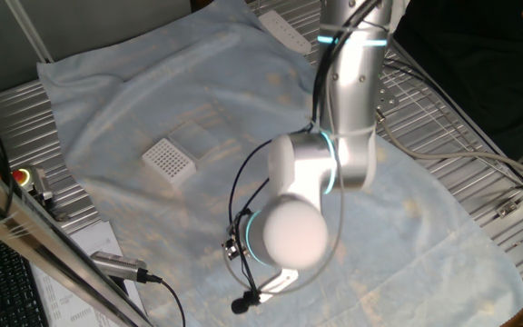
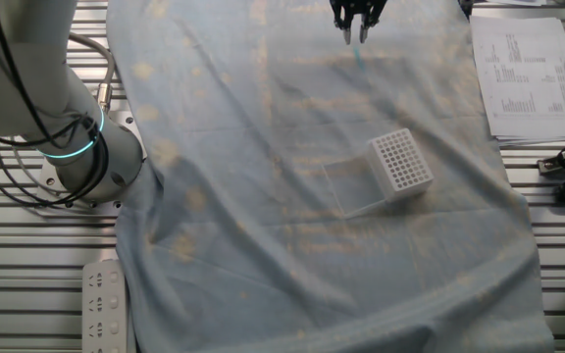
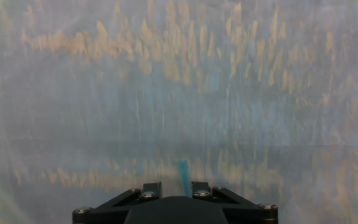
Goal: Insert a medium pipette tip into the holder for medium pipette tips
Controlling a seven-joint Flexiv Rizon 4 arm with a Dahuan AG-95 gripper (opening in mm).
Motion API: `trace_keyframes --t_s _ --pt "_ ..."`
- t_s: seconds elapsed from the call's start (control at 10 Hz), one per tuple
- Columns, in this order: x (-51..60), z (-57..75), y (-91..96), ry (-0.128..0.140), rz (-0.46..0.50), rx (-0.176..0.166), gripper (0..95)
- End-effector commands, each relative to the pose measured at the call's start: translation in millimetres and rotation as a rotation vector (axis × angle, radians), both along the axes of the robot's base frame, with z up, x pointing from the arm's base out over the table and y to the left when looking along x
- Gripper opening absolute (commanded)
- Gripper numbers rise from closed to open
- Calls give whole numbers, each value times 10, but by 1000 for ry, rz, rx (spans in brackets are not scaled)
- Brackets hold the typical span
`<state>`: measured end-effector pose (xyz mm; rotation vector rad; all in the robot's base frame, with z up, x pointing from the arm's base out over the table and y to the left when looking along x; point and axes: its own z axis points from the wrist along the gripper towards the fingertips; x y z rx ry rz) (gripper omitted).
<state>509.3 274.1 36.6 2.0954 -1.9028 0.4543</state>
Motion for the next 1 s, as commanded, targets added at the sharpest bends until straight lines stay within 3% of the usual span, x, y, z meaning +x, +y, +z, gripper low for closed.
trace_keyframes --t_s 0.1,1.0 --pt "-13 -32 -1 -9 -10 -9 380" --pt "41 -61 47 -23 -37 -46 380"
